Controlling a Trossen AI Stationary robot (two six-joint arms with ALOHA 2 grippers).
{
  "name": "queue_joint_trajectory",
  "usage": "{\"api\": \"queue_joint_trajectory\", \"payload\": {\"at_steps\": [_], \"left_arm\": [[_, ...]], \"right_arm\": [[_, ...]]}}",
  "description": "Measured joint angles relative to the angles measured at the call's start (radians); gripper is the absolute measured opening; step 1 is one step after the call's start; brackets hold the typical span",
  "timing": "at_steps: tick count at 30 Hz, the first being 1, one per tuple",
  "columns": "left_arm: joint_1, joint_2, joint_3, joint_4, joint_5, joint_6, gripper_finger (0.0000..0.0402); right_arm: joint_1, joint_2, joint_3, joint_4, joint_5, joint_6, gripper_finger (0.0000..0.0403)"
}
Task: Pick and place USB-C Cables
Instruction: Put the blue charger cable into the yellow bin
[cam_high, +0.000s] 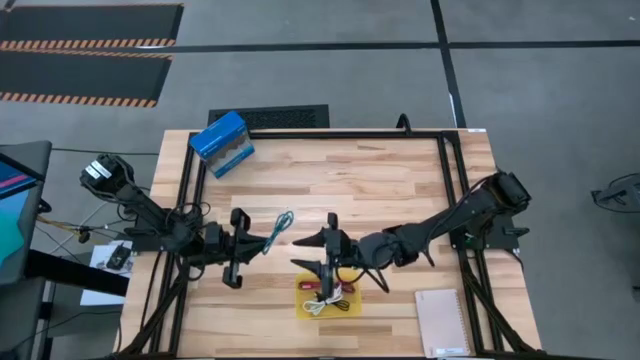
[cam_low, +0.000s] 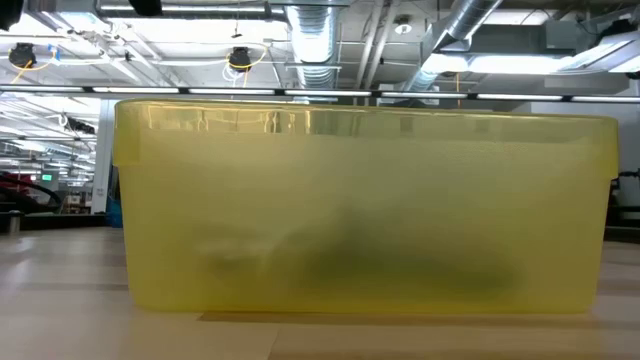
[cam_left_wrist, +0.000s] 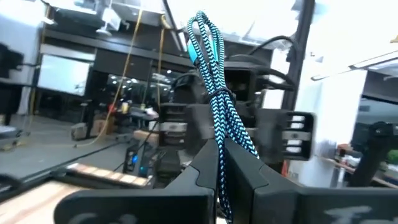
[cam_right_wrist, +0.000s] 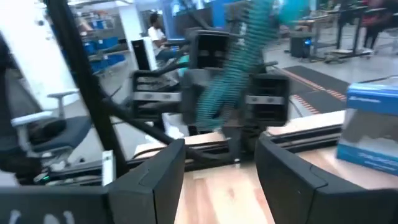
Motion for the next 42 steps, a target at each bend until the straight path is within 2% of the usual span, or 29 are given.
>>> {"api": "queue_joint_trajectory", "payload": {"at_steps": [3, 8, 14, 18, 25, 32, 42], "left_arm": [[0.004, 0.000, 0.018, -0.014, 0.017, 0.029, 0.0000], [0.008, 0.000, 0.024, -0.035, 0.016, 0.051, 0.0000], [0.021, 0.000, 0.024, -0.044, 0.017, 0.043, 0.0000], [0.034, 0.000, 0.024, -0.046, 0.020, 0.031, 0.0000], [0.081, 0.000, 0.024, -0.083, 0.088, -0.048, 0.0000], [0.102, 0.000, 0.050, -0.117, 0.138, -0.055, 0.0000], [0.102, 0.000, 0.095, -0.231, 0.134, -0.043, 0.0000]], "right_arm": [[-0.026, 0.000, 0.000, 0.008, -0.001, 0.005, 0.0218], [-0.061, 0.000, 0.000, 0.093, -0.121, 0.015, 0.0218], [-0.072, 0.000, 0.000, 0.125, -0.179, 0.017, 0.0218], [-0.071, 0.000, 0.000, 0.132, -0.182, 0.017, 0.0218], [-0.083, 0.000, 0.000, 0.141, -0.183, 0.018, 0.0218], [-0.091, 0.000, 0.000, 0.139, -0.183, 0.020, 0.0218], [-0.104, 0.000, 0.000, 0.117, -0.183, 0.024, 0.0218]]}}
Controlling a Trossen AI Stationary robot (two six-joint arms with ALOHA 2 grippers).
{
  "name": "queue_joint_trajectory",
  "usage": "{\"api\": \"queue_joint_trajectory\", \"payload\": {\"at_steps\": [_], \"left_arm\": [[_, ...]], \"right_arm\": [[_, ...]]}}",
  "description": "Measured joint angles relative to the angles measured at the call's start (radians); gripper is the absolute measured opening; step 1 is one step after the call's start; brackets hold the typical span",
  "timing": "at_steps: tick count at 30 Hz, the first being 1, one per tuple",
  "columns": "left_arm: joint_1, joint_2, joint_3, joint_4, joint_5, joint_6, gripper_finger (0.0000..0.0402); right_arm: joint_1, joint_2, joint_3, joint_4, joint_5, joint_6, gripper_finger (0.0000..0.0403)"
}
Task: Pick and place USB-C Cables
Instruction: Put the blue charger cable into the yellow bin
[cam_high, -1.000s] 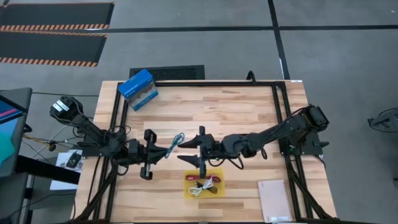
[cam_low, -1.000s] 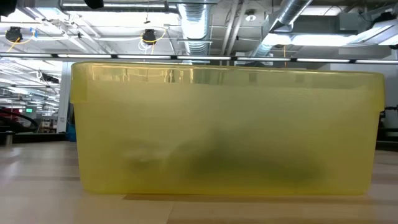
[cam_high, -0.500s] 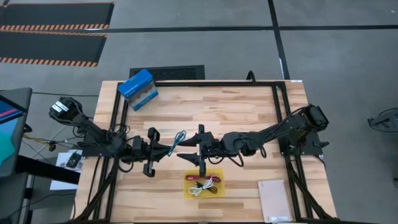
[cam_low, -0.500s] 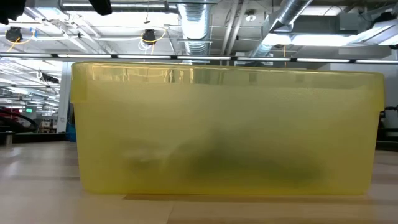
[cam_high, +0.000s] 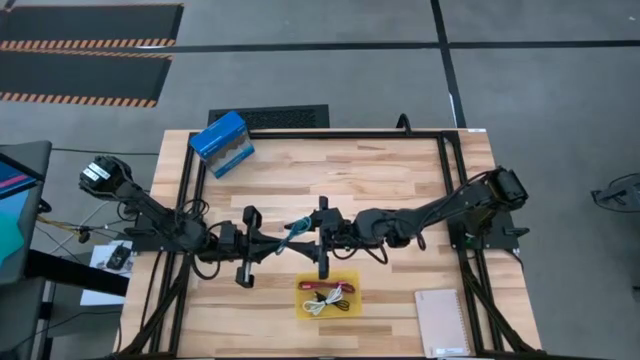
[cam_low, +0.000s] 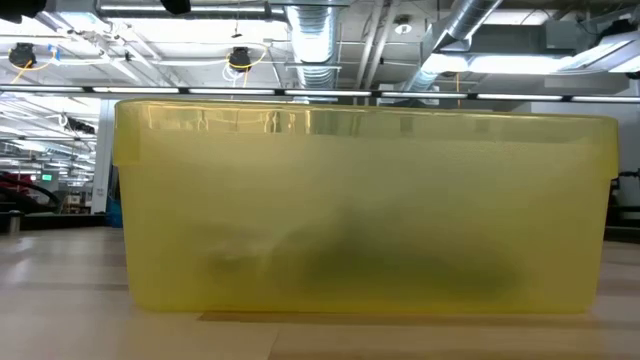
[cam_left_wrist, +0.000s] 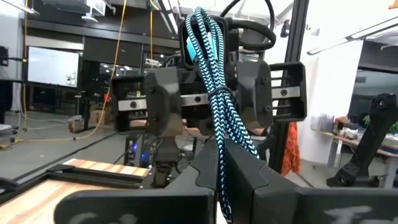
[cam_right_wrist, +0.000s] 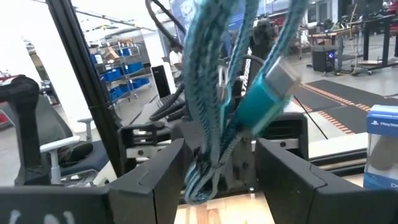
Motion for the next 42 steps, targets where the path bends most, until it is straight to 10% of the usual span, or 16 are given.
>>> {"api": "queue_joint_trajectory", "payload": {"at_steps": [14, 22, 35, 42], "left_arm": [[0.002, 0.000, 0.000, -0.018, -0.011, -0.019, 0.0000], [0.003, 0.000, 0.000, -0.093, -0.103, -0.095, 0.0025], [0.004, 0.000, 0.000, -0.259, -0.091, -0.280, 0.0202], [0.002, -0.001, 0.000, -0.306, -0.067, -0.370, 0.0216]], "right_arm": [[-0.005, -0.001, 0.001, -0.033, 0.000, -0.005, 0.0021], [-0.006, 0.000, 0.000, -0.072, 0.030, 0.000, 0.0013], [0.031, 0.000, 0.001, -0.219, 0.091, 0.024, 0.0013], [0.067, -0.001, 0.001, -0.437, 0.112, 0.109, 0.0013]]}}
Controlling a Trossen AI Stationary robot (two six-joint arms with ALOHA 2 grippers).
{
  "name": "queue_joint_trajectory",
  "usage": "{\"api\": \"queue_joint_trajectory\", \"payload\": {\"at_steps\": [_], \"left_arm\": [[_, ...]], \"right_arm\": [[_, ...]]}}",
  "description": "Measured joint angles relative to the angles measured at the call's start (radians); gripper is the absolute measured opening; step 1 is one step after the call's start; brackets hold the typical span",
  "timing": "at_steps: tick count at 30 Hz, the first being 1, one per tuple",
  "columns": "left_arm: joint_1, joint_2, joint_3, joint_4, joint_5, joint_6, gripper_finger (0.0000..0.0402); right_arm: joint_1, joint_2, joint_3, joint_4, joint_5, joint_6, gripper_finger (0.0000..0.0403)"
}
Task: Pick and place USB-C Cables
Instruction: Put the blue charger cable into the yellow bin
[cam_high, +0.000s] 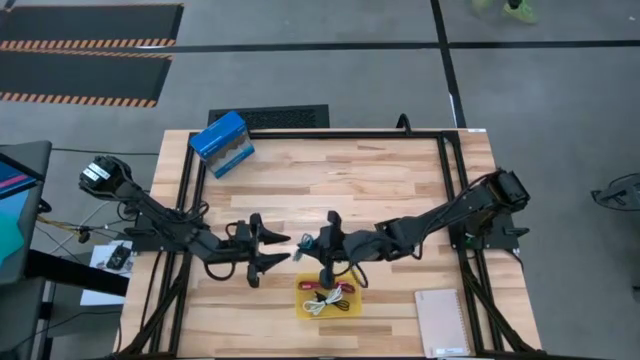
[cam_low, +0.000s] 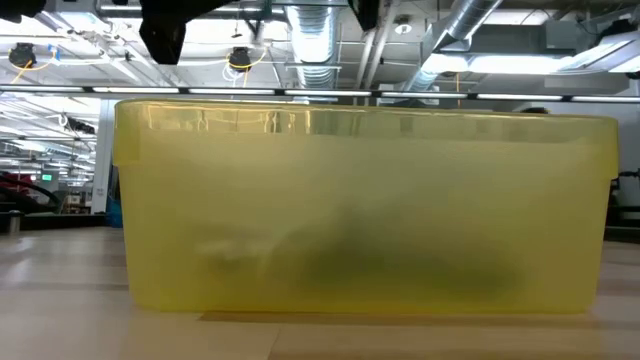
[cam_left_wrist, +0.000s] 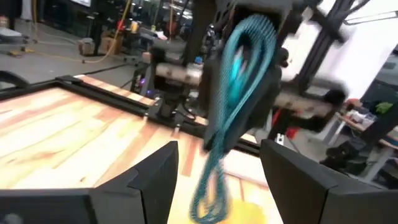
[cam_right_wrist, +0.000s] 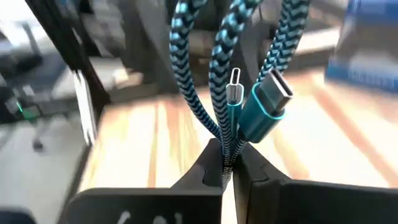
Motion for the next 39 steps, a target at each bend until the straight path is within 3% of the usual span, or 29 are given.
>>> {"api": "queue_joint_trajectory", "payload": {"at_steps": [7, 16, 22, 39], "left_arm": [[0.000, -0.001, 0.000, -0.004, 0.004, -0.004, 0.0215], [0.005, -0.001, 0.000, -0.045, -0.015, -0.018, 0.0208], [0.005, -0.001, 0.000, -0.046, -0.030, -0.017, 0.0208], [0.005, -0.001, 0.000, -0.060, -0.075, -0.017, 0.0207]], "right_arm": [[0.054, 0.001, -0.001, -0.257, -0.086, 0.151, 0.0013], [0.095, 0.001, 0.026, -0.452, -0.314, 0.257, 0.0013], [0.086, 0.001, 0.065, -0.591, -0.330, 0.264, 0.0013], [0.037, 0.001, 0.069, -0.615, -0.367, 0.251, 0.0014]]}}
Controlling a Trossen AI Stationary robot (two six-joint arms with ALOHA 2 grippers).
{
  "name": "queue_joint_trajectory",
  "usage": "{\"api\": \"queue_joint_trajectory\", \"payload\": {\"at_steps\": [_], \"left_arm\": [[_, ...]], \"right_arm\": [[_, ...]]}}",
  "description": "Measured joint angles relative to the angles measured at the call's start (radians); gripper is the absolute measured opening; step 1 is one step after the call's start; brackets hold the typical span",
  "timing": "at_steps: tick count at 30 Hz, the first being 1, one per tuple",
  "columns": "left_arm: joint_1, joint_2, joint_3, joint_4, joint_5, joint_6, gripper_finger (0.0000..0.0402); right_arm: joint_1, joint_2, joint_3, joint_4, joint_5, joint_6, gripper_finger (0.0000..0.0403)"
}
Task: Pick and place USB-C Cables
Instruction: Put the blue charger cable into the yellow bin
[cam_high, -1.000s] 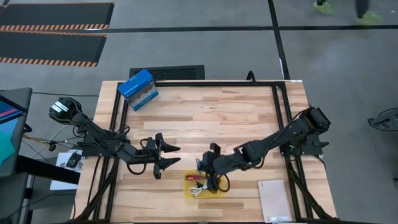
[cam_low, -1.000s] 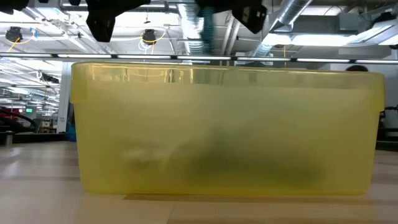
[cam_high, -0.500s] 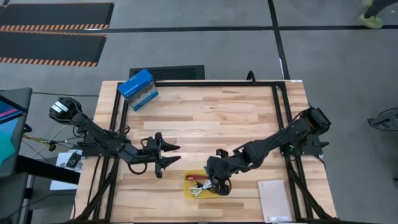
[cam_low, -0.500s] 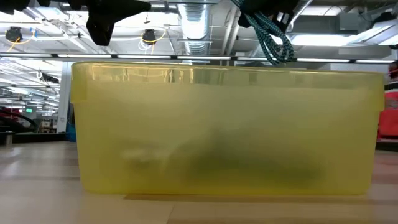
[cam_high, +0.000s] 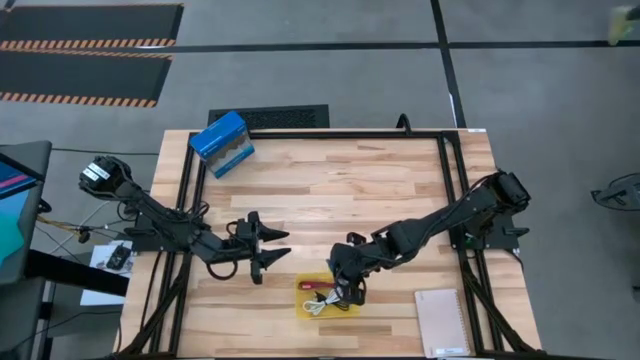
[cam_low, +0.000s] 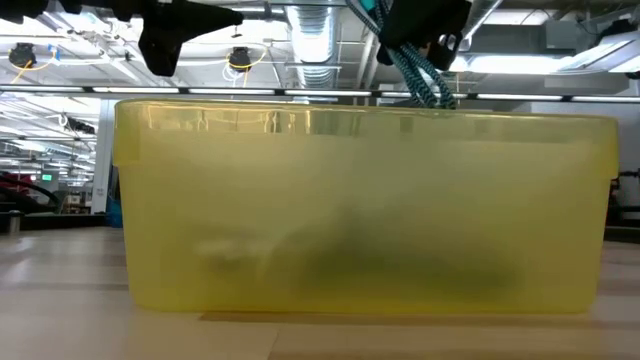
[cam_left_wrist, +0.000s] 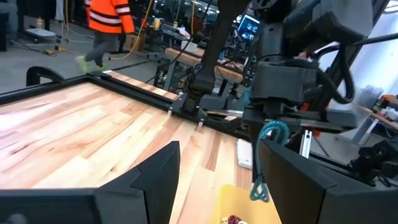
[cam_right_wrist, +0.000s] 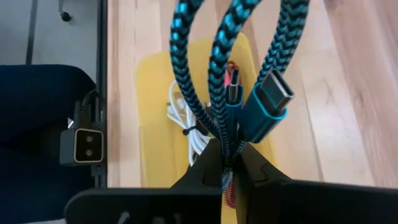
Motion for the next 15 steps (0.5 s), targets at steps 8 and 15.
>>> {"api": "queue_joint_trajectory", "payload": {"at_steps": [8, 15], "left_arm": [[0.000, 0.000, 0.000, -0.010, 0.000, 0.000, 0.0207], [0.000, -0.001, -0.001, -0.042, -0.004, -0.024, 0.0207]], "right_arm": [[0.012, 0.051, -0.004, 0.002, -0.004, 0.000, 0.0018], [0.011, 0.126, 0.056, 0.019, -0.035, -0.025, 0.0022]]}}
